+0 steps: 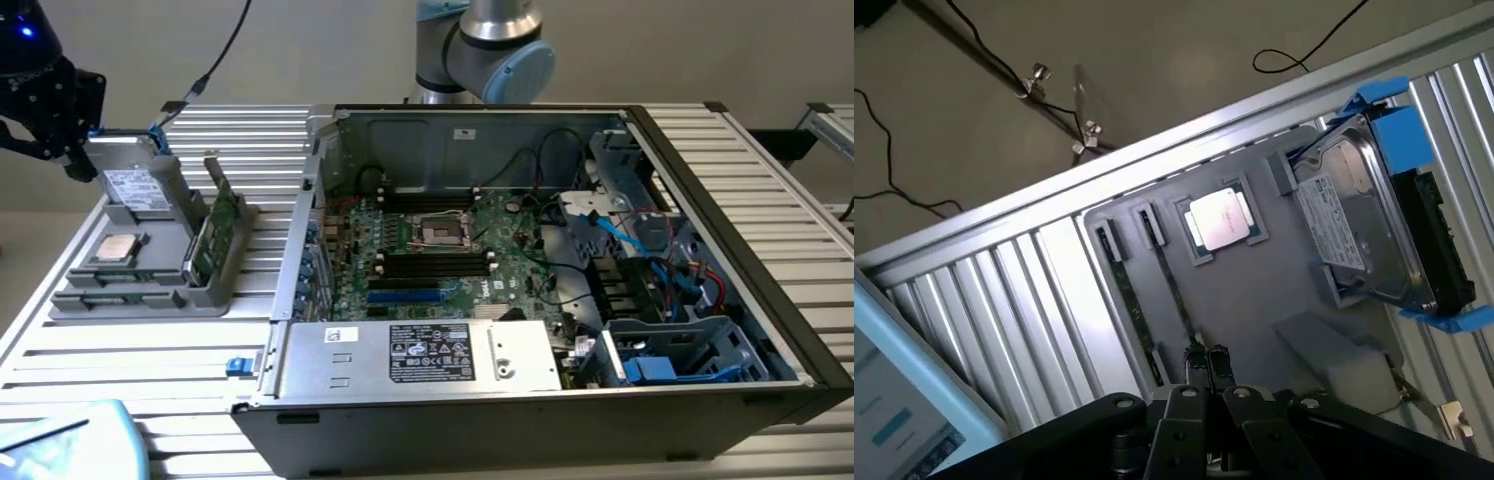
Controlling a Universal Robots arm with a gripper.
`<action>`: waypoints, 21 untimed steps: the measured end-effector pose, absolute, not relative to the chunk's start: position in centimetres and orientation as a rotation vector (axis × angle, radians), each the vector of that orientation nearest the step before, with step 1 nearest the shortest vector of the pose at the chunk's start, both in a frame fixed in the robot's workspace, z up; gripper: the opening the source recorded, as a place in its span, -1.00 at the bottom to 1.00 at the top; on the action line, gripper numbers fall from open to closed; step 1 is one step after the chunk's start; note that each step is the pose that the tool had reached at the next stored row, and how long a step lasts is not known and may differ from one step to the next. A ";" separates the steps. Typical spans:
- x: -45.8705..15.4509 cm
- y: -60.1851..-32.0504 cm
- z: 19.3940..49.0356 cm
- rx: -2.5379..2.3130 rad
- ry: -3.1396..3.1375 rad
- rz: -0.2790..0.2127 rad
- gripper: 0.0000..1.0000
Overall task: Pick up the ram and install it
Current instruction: 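Pick up the ram and move it above insertion slot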
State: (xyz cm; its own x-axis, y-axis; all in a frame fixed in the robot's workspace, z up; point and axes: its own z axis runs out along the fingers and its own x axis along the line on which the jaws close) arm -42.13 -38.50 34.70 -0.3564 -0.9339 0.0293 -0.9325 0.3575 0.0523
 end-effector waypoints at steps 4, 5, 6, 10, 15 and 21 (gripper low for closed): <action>-42.3 -38.5 34.7 1.816 -2.498 -0.042 -0.79; -42.4 -38.5 34.7 1.832 -2.486 -0.042 -0.79; -42.4 -38.5 34.7 1.850 -2.473 -0.041 -0.79; -42.6 -38.5 34.7 1.916 -2.421 -0.040 -0.79; -42.8 -38.5 34.7 1.996 -2.356 -0.039 -0.79; -43.3 -38.5 34.7 2.072 -2.290 -0.039 -0.79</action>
State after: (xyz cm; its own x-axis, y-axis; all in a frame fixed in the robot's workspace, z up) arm -43.29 -38.50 34.66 -0.0990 -0.9948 0.0223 -0.9935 0.1001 0.0540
